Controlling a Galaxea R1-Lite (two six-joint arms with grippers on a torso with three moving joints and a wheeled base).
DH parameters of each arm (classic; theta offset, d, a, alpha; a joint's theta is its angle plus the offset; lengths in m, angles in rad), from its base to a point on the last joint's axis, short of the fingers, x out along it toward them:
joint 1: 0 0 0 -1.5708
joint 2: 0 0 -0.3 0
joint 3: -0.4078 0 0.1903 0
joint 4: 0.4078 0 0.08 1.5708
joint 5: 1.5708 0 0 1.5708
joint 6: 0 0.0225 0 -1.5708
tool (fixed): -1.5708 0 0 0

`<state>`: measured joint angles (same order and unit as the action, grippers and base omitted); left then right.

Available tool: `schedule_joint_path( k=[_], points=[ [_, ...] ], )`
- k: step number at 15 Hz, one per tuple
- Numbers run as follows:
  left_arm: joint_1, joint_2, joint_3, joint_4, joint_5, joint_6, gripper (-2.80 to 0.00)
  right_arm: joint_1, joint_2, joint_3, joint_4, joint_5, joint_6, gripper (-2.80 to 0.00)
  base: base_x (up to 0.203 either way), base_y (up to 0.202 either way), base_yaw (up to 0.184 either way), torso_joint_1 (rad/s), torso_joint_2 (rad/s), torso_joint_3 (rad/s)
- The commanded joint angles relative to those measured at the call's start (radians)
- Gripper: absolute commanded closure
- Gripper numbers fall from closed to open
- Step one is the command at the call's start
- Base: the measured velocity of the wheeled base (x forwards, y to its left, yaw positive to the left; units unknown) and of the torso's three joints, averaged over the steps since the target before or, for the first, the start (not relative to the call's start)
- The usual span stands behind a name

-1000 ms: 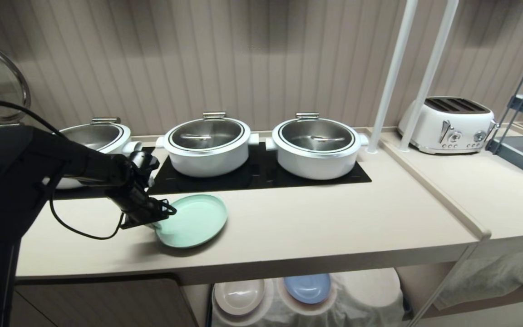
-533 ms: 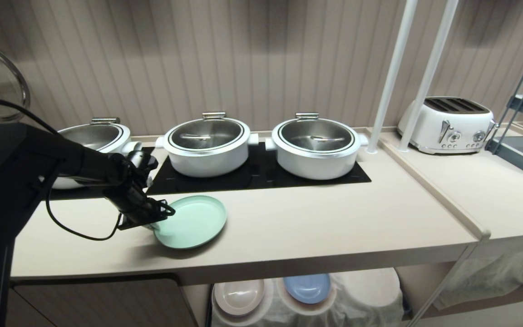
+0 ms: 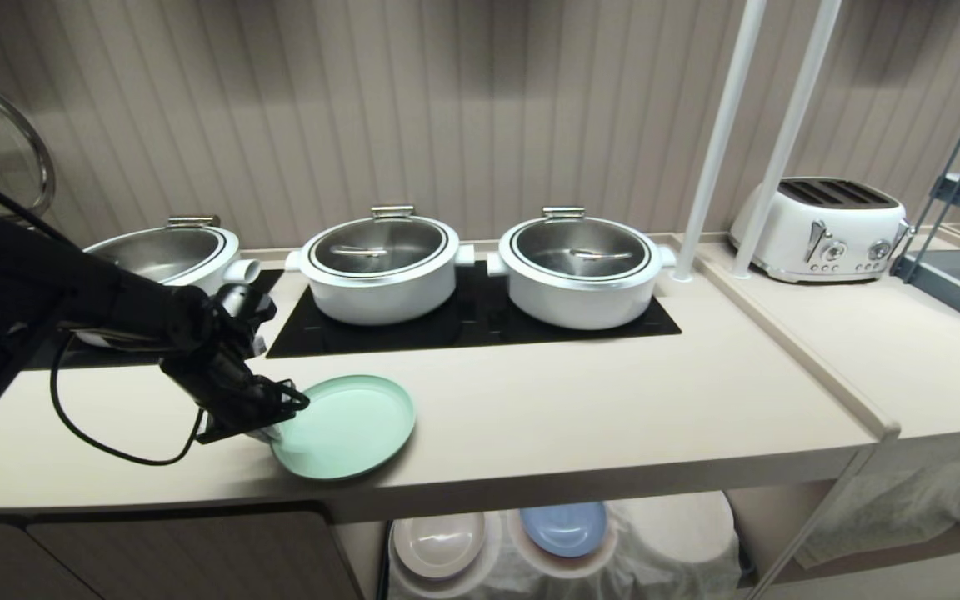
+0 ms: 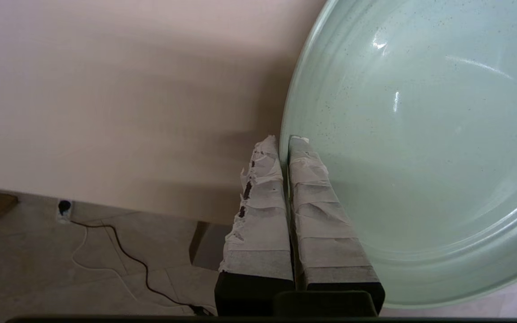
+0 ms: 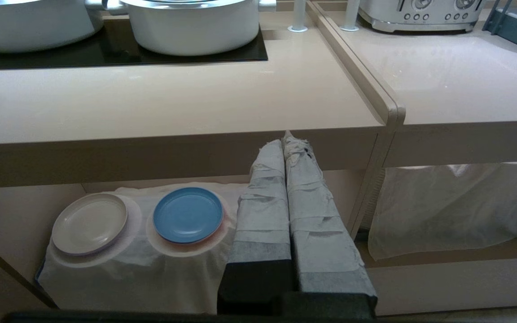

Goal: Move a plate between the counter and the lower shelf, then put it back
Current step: Pick up the plate, then put the plate in the cupboard

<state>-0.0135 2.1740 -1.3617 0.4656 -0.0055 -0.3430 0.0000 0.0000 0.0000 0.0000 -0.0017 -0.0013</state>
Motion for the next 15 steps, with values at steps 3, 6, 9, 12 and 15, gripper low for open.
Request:
schedule_joint_path(
  k=[3,6,9,12,15],
  points=[
    [0.019,-0.105,0.113,-0.001,-0.024,-0.004,0.0,0.0,0.0,0.0,0.0,0.0,0.0,0.0,0.0,0.0,0.0,0.0,0.0,0.0],
    [0.042,-0.178,0.19,-0.001,-0.072,-0.004,0.0,0.0,0.0,0.0,0.0,0.0,0.0,0.0,0.0,0.0,0.0,0.0,0.0,0.0],
    [0.059,-0.239,0.271,-0.002,-0.094,-0.003,0.0,0.0,0.0,0.0,0.0,0.0,0.0,0.0,0.0,0.0,0.0,0.0,0.0,0.0],
    [0.087,-0.28,0.346,-0.004,-0.121,-0.004,0.0,0.0,0.0,0.0,0.0,0.0,0.0,0.0,0.0,0.0,0.0,0.0,0.0,0.0],
    [0.095,-0.285,0.38,-0.043,-0.124,-0.005,0.0,0.0,0.0,0.0,0.0,0.0,0.0,0.0,0.0,0.0,0.0,0.0,0.0,0.0]
  ],
)
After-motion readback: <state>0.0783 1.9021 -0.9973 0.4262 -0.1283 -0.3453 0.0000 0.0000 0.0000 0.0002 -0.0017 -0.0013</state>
